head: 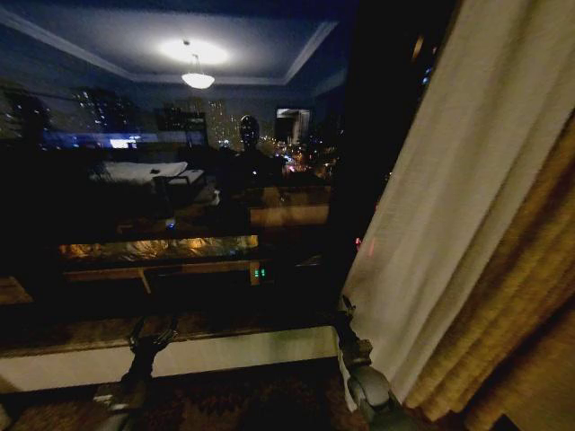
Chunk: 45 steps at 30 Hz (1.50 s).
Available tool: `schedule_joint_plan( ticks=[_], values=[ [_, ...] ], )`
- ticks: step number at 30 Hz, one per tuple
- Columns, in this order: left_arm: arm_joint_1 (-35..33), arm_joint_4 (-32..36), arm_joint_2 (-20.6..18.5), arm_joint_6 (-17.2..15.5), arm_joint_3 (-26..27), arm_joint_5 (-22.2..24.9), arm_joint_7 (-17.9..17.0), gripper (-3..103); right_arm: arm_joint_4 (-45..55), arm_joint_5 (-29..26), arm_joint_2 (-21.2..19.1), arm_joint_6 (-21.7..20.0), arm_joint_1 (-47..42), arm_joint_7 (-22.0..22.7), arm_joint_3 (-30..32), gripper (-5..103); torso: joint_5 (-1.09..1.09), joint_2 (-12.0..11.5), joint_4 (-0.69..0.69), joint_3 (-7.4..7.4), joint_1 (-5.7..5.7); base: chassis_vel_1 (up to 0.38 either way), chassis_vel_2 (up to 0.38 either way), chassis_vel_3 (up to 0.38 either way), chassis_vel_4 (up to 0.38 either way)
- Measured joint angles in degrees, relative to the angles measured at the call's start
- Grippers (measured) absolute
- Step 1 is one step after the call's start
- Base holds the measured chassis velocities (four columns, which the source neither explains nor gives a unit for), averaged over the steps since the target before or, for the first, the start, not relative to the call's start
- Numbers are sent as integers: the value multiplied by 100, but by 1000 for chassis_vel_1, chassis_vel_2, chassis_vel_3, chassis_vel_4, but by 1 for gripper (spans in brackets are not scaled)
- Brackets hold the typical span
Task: Open the curtains by pulling them apart, changing their state from closed to fully open.
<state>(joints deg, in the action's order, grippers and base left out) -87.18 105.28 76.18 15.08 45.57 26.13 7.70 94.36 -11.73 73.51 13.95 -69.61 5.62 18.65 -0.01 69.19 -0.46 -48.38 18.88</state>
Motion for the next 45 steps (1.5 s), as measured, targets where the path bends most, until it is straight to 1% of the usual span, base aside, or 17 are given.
schedule_joint_plan(
  ticks=[33,39,42,45],
  values=[
    [0,0,0,0,0,0,0,100,0,0,0,2,0,0,1,100,2,-1,0,0,0,352,354,-349,-357],
    [0,0,0,0,0,0,0,100,0,0,0,2,0,0,0,100,-1,2,0,1,-1,352,341,-360,-355],
    [0,0,0,0,0,0,0,100,0,0,0,2,0,0,1,100,3,1,0,-1,0,355,358,-353,-361],
    [0,0,0,0,0,0,0,100,0,0,0,2,0,0,1,100,-1,1,-1,0,0,316,351,-332,-358]
  ],
)
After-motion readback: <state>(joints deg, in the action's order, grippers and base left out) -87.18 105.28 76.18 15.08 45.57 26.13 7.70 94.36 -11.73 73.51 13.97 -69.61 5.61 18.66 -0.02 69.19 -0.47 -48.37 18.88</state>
